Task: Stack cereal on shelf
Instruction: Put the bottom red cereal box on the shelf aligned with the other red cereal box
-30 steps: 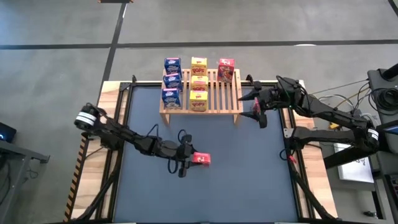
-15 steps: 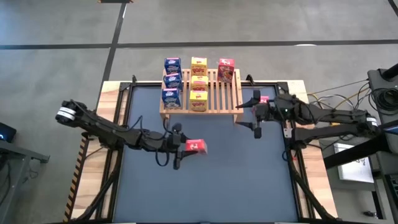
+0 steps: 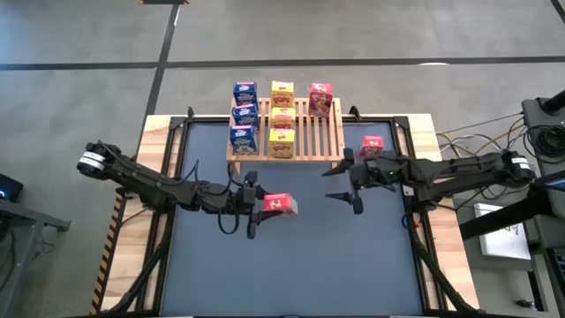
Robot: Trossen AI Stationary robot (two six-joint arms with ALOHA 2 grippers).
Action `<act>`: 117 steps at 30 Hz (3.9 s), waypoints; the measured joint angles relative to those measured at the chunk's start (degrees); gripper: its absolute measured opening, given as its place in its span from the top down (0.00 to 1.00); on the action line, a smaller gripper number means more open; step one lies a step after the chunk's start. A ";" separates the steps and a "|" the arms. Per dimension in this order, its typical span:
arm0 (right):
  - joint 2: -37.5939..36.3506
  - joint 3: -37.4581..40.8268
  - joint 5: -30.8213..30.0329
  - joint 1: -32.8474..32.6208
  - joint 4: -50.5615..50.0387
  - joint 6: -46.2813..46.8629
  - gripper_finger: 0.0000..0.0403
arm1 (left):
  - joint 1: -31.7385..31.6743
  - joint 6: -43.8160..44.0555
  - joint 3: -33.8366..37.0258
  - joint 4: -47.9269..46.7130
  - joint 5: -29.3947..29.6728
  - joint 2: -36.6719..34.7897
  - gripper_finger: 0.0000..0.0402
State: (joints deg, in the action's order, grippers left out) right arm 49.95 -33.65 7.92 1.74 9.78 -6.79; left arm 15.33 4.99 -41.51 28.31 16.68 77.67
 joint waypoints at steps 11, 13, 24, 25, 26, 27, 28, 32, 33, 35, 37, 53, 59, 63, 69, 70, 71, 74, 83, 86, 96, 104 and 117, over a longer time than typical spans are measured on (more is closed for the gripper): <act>9.78 0.06 -0.53 -2.26 8.78 0.27 0.29 | -0.02 0.20 -0.20 0.18 2.50 0.00 0.58; 11.99 -0.40 -0.59 -2.25 10.07 0.96 0.29 | -0.02 0.20 -0.22 0.45 2.50 0.00 0.58; 22.70 -2.17 -0.50 -2.25 22.16 5.52 0.29 | -0.02 0.04 -0.62 0.21 5.44 1.69 0.58; 23.25 -2.42 -0.39 -2.25 22.30 5.82 0.29 | -0.02 0.04 -0.62 0.16 6.26 1.87 0.58; 23.82 -2.73 -0.39 -2.25 22.36 6.05 0.29 | -0.02 0.08 -0.62 0.13 6.77 2.06 0.58; 24.28 -3.00 -0.32 -2.25 22.57 6.26 0.29 | -0.08 0.09 -0.62 0.16 6.99 2.24 0.58; 24.64 -3.24 -0.15 -2.25 22.45 6.47 0.29 | -0.13 0.08 -0.62 0.17 7.02 2.32 0.58; 26.60 -4.62 1.44 -2.38 22.33 6.98 0.29 | -0.11 0.04 -0.62 0.45 7.02 2.34 0.58; 27.11 -5.05 1.73 -2.48 22.28 7.15 0.29 | -0.08 0.03 -0.62 0.46 7.03 2.34 0.58; 28.19 -5.91 1.77 -2.64 22.28 7.22 0.29 | -0.07 0.01 -0.81 0.50 7.03 2.32 0.58; 29.19 -6.80 2.44 -2.76 22.47 7.27 0.29 | -0.08 -0.05 -0.97 0.59 7.42 2.32 0.58; 31.46 -9.17 4.39 -2.97 22.34 10.76 0.29 | -0.07 -1.31 -0.84 0.90 9.81 2.32 0.58; 31.61 -9.35 -0.84 -2.97 22.59 11.25 0.29 | -0.07 -1.31 -0.84 1.18 9.82 2.32 0.58; 31.61 -9.35 -0.87 -2.97 23.64 10.67 0.29 | -0.07 -1.32 -0.82 1.42 9.81 2.56 0.58; 31.61 -9.35 1.41 -2.99 24.40 9.74 0.31 | -0.02 -1.51 -0.79 2.92 7.91 2.69 0.58; 31.61 -9.35 1.98 -2.99 24.58 9.70 0.32 | -0.02 -1.53 -0.79 3.07 7.90 2.69 0.58; 31.61 -9.35 2.59 -2.99 24.81 9.56 0.33 | -0.02 -1.53 -0.79 3.11 7.87 2.69 0.58; 31.61 -9.35 3.04 -2.99 25.25 9.27 0.40 | -0.02 -1.53 -0.79 3.13 7.85 2.69 0.58; 31.61 -9.35 3.10 -2.99 25.22 8.38 0.57 | -0.02 -0.73 -0.79 3.43 8.10 2.71 0.58; 31.60 -9.35 3.04 -2.99 25.22 7.30 0.58 | -0.02 -0.27 -0.79 3.43 8.22 2.71 0.56; 28.56 -9.33 2.55 -2.84 20.06 4.49 0.58 | 0.34 0.58 -0.79 -4.33 9.40 -1.79 0.35; 19.23 -9.31 0.74 -1.85 10.77 1.19 0.58 | 2.84 1.66 0.23 -12.36 10.02 -10.25 0.29; 1.26 -9.30 -10.03 7.83 -8.83 -5.44 0.57 | 8.83 -0.64 13.51 3.64 15.23 -17.40 0.30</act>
State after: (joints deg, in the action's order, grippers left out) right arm 51.21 -42.95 -2.11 9.57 0.95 -12.22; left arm 24.17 4.35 -28.00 31.95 31.91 60.27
